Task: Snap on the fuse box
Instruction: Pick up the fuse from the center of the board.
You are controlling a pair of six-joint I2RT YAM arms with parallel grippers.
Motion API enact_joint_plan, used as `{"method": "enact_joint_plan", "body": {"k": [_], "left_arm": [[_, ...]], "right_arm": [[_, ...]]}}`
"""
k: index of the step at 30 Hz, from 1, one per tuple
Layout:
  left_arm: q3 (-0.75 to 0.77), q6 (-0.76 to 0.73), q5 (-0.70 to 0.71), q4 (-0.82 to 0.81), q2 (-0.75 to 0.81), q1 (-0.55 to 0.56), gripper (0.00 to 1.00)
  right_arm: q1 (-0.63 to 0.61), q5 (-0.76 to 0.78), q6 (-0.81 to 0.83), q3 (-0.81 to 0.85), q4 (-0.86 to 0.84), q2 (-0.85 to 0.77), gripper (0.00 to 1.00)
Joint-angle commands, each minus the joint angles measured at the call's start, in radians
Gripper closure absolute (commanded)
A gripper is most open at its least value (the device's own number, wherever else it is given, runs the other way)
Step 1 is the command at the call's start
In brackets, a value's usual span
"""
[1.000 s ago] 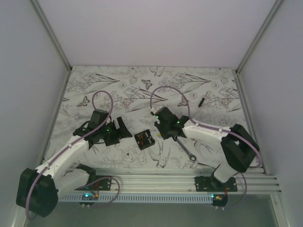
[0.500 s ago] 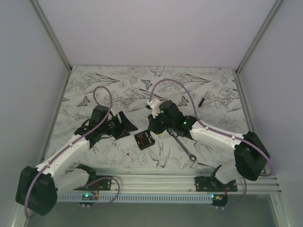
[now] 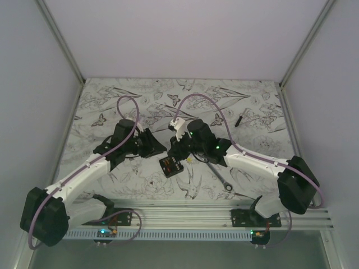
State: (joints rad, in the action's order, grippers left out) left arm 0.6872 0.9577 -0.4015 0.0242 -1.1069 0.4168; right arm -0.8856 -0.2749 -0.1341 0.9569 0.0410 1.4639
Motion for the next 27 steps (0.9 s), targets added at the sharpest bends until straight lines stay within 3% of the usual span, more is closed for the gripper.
{"method": "enact_joint_plan", "body": {"k": [1, 12, 16, 21, 27], "left_arm": [[0.024, 0.007, 0.011, -0.017, -0.015, 0.011, 0.7], [0.025, 0.01, 0.004, -0.023, -0.016, 0.024, 0.73], [0.019, 0.016, 0.001, -0.024, -0.013, 0.029, 0.8], [0.015, 0.023, -0.002, -0.027, -0.005, 0.03, 0.98], [0.008, 0.027, -0.005, -0.03, 0.012, 0.03, 1.0]], "right_arm": [[-0.013, -0.03, 0.015, -0.007, -0.058, -0.003, 0.73], [-0.019, -0.037, 0.007, -0.01, -0.081, 0.004, 0.73], [-0.019, -0.028, 0.007, -0.013, -0.088, 0.004, 0.74], [-0.018, -0.025, 0.0, -0.014, -0.1, 0.009, 0.74], [-0.019, -0.019, -0.034, -0.02, -0.135, 0.001, 0.73]]}}
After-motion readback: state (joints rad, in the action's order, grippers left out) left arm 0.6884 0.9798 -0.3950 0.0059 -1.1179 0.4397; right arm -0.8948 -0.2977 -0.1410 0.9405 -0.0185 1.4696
